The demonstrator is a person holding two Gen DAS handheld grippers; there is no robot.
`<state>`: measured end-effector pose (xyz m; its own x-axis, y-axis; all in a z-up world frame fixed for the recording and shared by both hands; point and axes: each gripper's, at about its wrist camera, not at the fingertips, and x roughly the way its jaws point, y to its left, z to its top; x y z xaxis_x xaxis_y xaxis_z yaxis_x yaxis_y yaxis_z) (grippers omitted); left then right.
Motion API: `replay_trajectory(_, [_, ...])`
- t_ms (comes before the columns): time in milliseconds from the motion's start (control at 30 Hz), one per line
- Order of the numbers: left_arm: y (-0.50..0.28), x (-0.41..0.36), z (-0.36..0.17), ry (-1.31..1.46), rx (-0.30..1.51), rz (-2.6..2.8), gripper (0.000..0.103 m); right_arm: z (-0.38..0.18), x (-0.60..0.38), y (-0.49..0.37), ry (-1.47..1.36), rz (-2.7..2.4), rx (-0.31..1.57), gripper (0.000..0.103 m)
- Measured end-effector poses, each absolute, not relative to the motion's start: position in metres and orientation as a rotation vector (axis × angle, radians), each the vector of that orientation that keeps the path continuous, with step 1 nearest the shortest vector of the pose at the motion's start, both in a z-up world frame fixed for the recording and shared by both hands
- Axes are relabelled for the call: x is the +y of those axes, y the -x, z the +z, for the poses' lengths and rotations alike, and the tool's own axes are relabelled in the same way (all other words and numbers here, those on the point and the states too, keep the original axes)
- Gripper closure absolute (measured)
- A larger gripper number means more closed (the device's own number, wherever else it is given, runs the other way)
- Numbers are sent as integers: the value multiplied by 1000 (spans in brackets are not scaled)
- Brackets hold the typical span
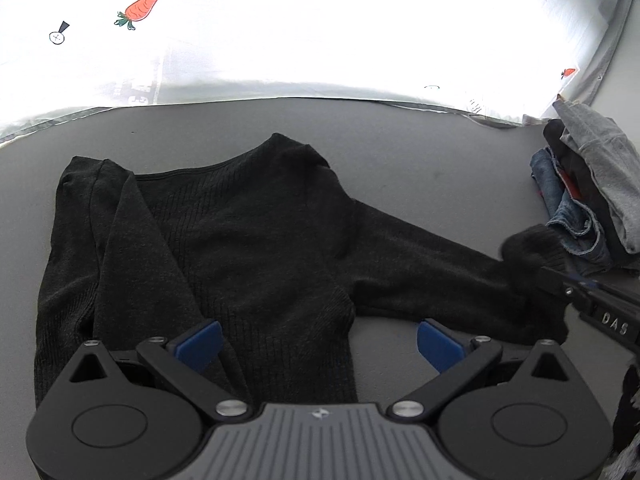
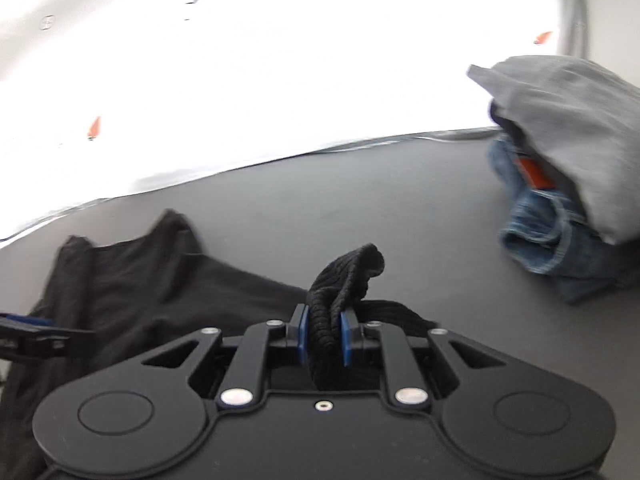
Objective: Fold clothes
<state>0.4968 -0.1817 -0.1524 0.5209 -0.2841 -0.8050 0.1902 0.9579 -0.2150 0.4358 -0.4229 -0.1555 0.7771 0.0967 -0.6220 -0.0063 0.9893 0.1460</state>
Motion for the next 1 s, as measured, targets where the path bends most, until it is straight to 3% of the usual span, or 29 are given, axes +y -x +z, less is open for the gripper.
replay_trajectory(200, [-508,-171,-149,421,1046,-372,0,-159,-327,-427,145,341,650,86])
replay_trajectory(333, [-518,-176,-160,420,1125,-357,3,-163,-304,-410,258,450,635,86])
replay_trajectory(400, [-523,-178,-167,424,1171,-359,21,-162,-302,-405,265,470,635,86])
replay_trajectory(433, [-525,-179,-171,431,1203,-358,41,-162,-301,-404,268,476,635,86])
replay_trajectory(500, [-528,-180,-178,446,1243,-363,50,-161,-301,-401,279,484,636,87])
replay_trajectory(533, [-528,-180,-179,457,1245,-375,62,-161,-301,-402,278,487,645,87])
replay_trajectory(567, [-528,-181,-178,456,1244,-381,83,-161,-302,-400,277,487,648,87])
replay_trajectory(600, [-527,-182,-176,440,1237,-376,89,-161,-302,-399,276,486,652,86])
replay_trajectory(733, [-523,-185,-159,373,1149,-358,91,-152,-303,-395,292,470,644,80])
replay_trajectory(833, [-528,-175,-137,363,1063,-324,91,-139,-312,-392,232,453,664,61])
replay_trajectory(1000, [-537,-133,-90,386,898,-248,91,-135,-331,-383,36,420,813,57])
